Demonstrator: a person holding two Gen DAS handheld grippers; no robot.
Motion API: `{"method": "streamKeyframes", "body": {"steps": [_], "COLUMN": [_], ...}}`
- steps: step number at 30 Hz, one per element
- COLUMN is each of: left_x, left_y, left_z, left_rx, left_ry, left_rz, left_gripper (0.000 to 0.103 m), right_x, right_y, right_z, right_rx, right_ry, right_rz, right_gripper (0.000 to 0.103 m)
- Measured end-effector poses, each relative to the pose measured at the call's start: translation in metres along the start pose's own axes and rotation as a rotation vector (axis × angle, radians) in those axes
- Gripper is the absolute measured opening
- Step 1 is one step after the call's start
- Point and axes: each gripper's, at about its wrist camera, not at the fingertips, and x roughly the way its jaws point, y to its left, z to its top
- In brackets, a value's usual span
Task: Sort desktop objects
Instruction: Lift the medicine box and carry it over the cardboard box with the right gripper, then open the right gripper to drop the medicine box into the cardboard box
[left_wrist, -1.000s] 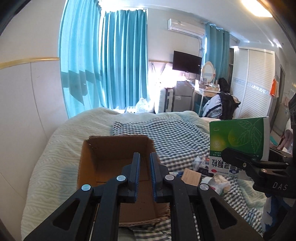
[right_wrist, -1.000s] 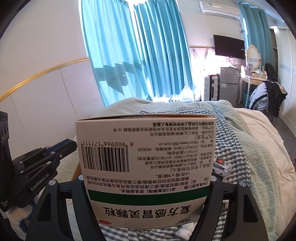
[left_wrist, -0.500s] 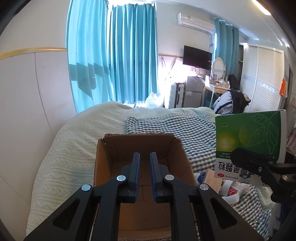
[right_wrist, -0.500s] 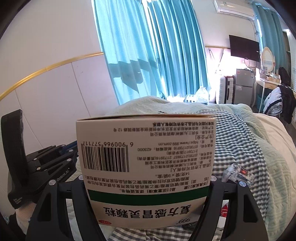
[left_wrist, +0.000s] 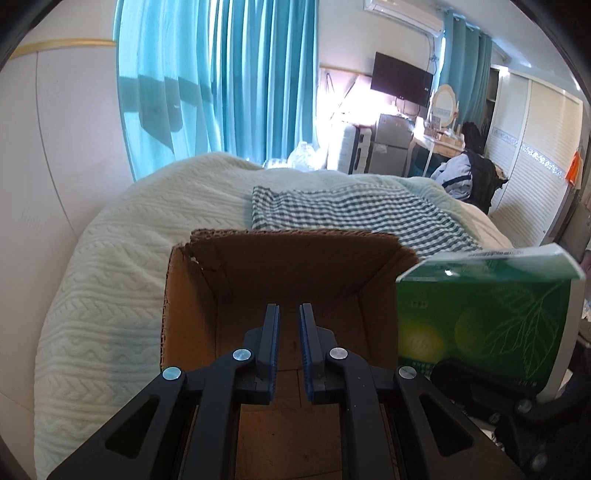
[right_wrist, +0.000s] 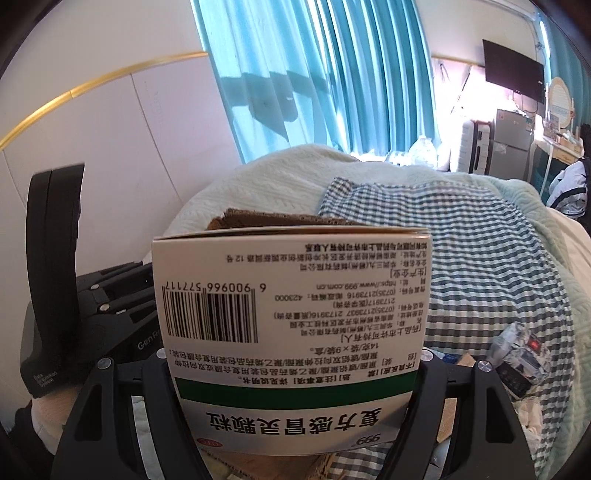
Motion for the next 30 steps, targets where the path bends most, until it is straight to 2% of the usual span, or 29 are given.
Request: {"method": "streamKeyframes", "body": {"steps": [6, 11, 16, 18, 20, 22, 25, 30], "left_x": [0.033, 0.055, 0.067, 0.067, 0.063, 0.051, 0.036, 0.009], "left_y": [0.016, 0.012, 0.014, 0.015, 0.014, 0.016, 0.020, 0.021], "left_z": [0.000, -0.002, -0.006, -0.006, -0.004, -0.001, 0.007, 0.020], "left_rx": [-0.031, -0.008, -0.022, -0.031, -0.036, -0.061, -0.090, -0.117], "left_ry": [0.059, 0.112, 0.144, 0.146, 0.137, 0.116, 0.077, 0.036], "left_rz": [-0.012, -0.021, -0.020, 0.008, 0.030, 0.034, 0.040, 0.027], "left_gripper": [0.011, 0.011, 0.013, 0.013, 0.025, 0.060, 0.083, 0.085], "right_x": [0.042, 0.063, 0.076, 0.078, 0.077, 0.076, 0.068, 0.043], "right_y": [-0.004, -0.002, -0.002, -0.001, -0.002, -0.002, -0.005, -0.001], "right_z": [-0.009, -0.020, -0.024, -0.024, -0.024, -0.023, -0.018, -0.007], "right_rx": [-0.025, -0.059, -0.071, -0.076, -0.078, -0.077, -0.057, -0.067], "right_ry": [0.080, 0.134, 0.159, 0.159, 0.160, 0.160, 0.141, 0.073], "right_rz": [0.001, -0.004, -0.022, -0.023, -0.023, -0.038, -0.029, -0.020], "right_gripper": [0.076, 0.076, 0.078, 0.078, 0.078, 0.081, 0.084, 0.091]}}
